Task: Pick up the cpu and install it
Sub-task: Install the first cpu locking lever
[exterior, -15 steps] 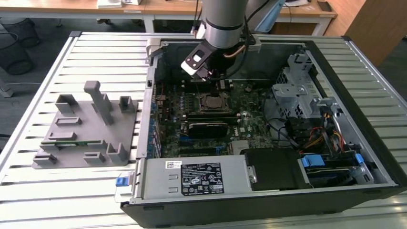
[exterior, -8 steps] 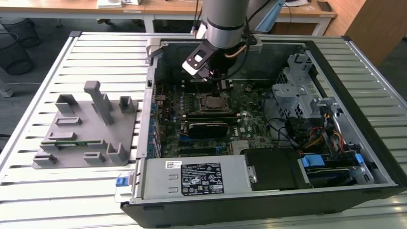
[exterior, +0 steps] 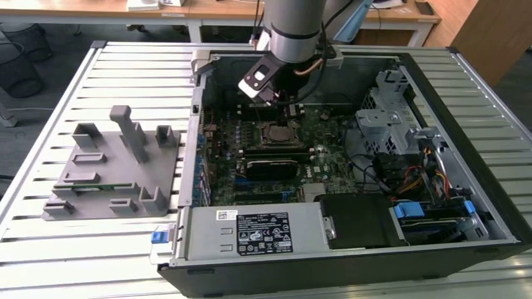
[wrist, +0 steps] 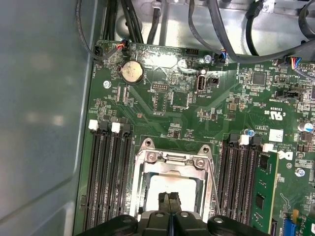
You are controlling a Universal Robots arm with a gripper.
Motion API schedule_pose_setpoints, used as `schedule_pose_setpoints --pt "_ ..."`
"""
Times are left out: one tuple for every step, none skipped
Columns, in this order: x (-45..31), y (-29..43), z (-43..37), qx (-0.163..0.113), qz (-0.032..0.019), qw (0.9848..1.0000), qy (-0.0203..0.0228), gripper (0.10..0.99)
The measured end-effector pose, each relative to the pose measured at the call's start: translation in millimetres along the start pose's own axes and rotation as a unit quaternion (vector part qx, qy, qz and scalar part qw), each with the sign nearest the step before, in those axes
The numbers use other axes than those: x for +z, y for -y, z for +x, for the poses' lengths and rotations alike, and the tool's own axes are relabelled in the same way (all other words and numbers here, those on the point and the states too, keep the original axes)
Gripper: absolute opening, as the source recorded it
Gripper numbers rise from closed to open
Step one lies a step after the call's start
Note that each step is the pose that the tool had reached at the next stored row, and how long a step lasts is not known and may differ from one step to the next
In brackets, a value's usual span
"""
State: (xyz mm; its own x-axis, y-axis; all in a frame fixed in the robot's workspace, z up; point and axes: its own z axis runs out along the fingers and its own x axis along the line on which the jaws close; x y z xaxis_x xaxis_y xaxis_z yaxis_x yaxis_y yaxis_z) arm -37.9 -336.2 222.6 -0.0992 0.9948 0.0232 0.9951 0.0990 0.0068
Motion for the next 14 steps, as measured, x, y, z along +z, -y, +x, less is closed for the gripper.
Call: schedule_pose_setpoints --pt "-0.5 0.0 0.0 0.000 -0.0001 1.0000 -0.0001 0.106" --pt "-1.3 0.0 0.0 0.000 -0.0001 1.0000 -0.0001 0.106" --pt "-2.3 -0.1 0.1 0.000 -0.0001 1.0000 -0.0002 0.106" --pt "-3.6 -0.1 0.1 0.000 -0.0001 1.0000 -0.0001 0.106" --pt "-5.2 -0.1 0.1 0.000 -0.0001 1.0000 -0.0001 0.106" --pt "-6.6 -0.1 0.1 0.000 0.0000 1.0000 -0.0001 0.106" --pt "-8.3 -0.1 0.2 0.000 -0.0001 1.0000 -0.0001 0.106" --pt "-10.3 -0.2 0.3 0.000 -0.0001 1.0000 -0.0002 0.106" --pt "-13.3 -0.2 0.3 0.000 -0.0001 1.0000 -0.0002 0.106" --pt "-16.2 -0.2 0.4 0.000 -0.0001 1.0000 -0.0002 0.106" --pt "-19.1 -0.2 0.4 0.000 -0.0001 1.0000 -0.0001 0.106" --pt "-22.3 -0.2 0.5 0.000 0.0000 1.0000 -0.0001 0.106" --pt "-25.8 -0.3 0.6 0.000 -0.0001 1.0000 -0.0001 0.106" --pt "-29.8 -0.3 0.7 0.000 -0.0001 1.0000 -0.0001 0.106"
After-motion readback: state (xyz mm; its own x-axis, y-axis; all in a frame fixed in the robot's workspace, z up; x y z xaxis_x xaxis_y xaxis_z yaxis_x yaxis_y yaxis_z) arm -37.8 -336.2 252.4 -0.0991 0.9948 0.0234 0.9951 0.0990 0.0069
